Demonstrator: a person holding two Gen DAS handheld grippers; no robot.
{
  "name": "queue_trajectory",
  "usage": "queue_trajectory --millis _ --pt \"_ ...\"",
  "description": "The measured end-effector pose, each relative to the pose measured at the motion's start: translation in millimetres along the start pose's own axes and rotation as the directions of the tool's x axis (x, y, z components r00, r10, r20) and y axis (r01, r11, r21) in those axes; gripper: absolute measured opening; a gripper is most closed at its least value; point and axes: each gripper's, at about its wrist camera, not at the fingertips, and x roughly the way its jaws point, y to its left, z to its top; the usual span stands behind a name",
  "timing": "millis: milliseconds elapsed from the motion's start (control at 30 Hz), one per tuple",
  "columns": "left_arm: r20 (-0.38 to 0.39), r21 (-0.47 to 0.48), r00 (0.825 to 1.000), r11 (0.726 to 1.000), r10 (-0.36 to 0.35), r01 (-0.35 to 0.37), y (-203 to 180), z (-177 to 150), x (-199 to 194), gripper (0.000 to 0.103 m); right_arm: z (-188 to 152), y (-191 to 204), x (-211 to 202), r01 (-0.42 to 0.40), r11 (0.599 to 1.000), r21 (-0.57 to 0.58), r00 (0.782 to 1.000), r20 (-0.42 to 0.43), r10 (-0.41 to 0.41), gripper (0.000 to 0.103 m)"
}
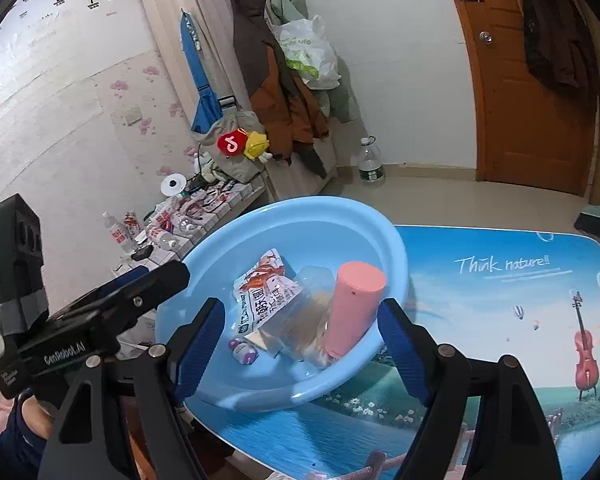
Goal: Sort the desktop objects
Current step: 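Withdraw both grippers from the basin back over the mat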
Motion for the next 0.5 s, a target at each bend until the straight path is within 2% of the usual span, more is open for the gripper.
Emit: queue_trajectory --millis 233,500 --pt "-0.002 0.025 0.999 0.999 0.048 -0.048 -1.2 -0.1 -1.5 0.103 1.2 4.4 -2.2 0.081 0.997 0.0 0.997 0.006 -0.081 0.081" --pt "-0.007 0.023 0.995 0.995 0.096 -0.095 4.0 2.8 -6.1 0.103 3.5 8.1 -9.0 0.194 0.981 0.012 0.98 0.036 -0.194 0.081"
